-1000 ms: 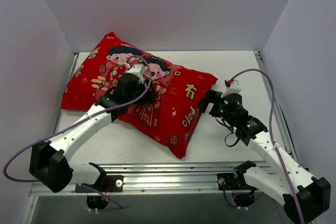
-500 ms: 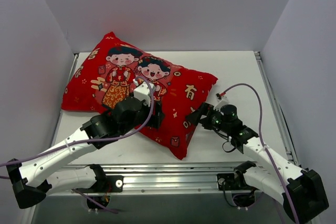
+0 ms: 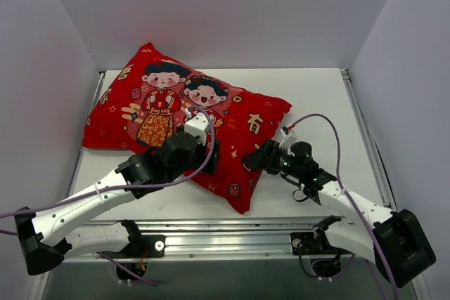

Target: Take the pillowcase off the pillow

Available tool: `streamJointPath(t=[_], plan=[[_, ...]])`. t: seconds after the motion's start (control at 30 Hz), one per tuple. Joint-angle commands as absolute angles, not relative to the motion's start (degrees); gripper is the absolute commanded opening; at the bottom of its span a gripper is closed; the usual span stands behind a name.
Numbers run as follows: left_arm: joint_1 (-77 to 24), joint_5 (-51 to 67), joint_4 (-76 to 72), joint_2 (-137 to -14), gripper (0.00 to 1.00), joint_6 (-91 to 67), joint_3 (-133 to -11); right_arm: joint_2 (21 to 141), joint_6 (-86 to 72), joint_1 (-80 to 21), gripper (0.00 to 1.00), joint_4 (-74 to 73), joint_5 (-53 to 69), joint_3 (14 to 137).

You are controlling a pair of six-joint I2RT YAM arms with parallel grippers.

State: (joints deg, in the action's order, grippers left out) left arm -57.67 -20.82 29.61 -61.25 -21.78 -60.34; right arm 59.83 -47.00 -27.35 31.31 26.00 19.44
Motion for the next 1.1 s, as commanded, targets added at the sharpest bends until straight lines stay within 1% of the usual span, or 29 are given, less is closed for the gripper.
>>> streamJointPath(t=[0.0, 0.07, 0.1, 0.13, 0.23, 0.47, 0.63, 0.67, 0.83, 0.9, 1.07], plan=[[-59.32, -21.27, 27.69, -61.87, 0.84, -20.83, -61.35, 56.96, -47.11, -28.65, 0.74, 32.98, 26.81, 21.09], [-59.85, -21.53, 27.34, -62.31, 0.84, -20.66, -61.17, 56.17, -45.28, -29.35, 0.69, 29.11, 24.88, 23.54], [-60.38, -21.62, 27.07, -62.49, 0.84, -20.65, -61.17, 55.55, -44.57, -29.62, 0.65, 25.09, 23.31, 24.34], [-60.82, -21.8, 26.81, -62.84, 0.84, -20.57, -61.08, 55.29, -43.95, -29.79, 0.58, 23.66, 23.03, 25.13], [-62.83, -22.76, 26.28, -63.54, 0.84, -20.74, -61.17, 53.79, -42.72, -30.41, 0.52, 19.26, 22.16, 27.68], [-65.82, -24.08, 25.14, -66.26, 0.84, -21.09, -61.7, 52.65, -41.49, -31.2, 0.49, 13.01, 21.01, 32.25], [-67.15, -23.21, 24.35, -67.5, 0.84, -22.32, -61.88, 52.65, -42.1, -31.73, 0.36, 13.97, 21.09, 34.1], [-67.41, -23.2, 24.0, -67.85, 0.84, -22.85, -61.7, 52.65, -42.36, -31.82, 0.35, 14.5, 20.92, 34.28], [-69.87, -22.76, 21.45, -67.94, 0.84, -26.79, -60.3, 54.05, -42.63, -32.95, 0.21, 15.99, 19.96, 36.12], [-70.57, -22.5, 18.2, -68.11, 0.84, -28.2, -59.33, 54.93, -42.71, -33.31, 0.13, 16.43, 18.73, 36.39], [-71.98, -23.81, 10.9, -70.66, 0.81, -32.25, -57.31, 57.65, -43.42, -35.07, 0.0, 18.72, 17.84, 36.65]])
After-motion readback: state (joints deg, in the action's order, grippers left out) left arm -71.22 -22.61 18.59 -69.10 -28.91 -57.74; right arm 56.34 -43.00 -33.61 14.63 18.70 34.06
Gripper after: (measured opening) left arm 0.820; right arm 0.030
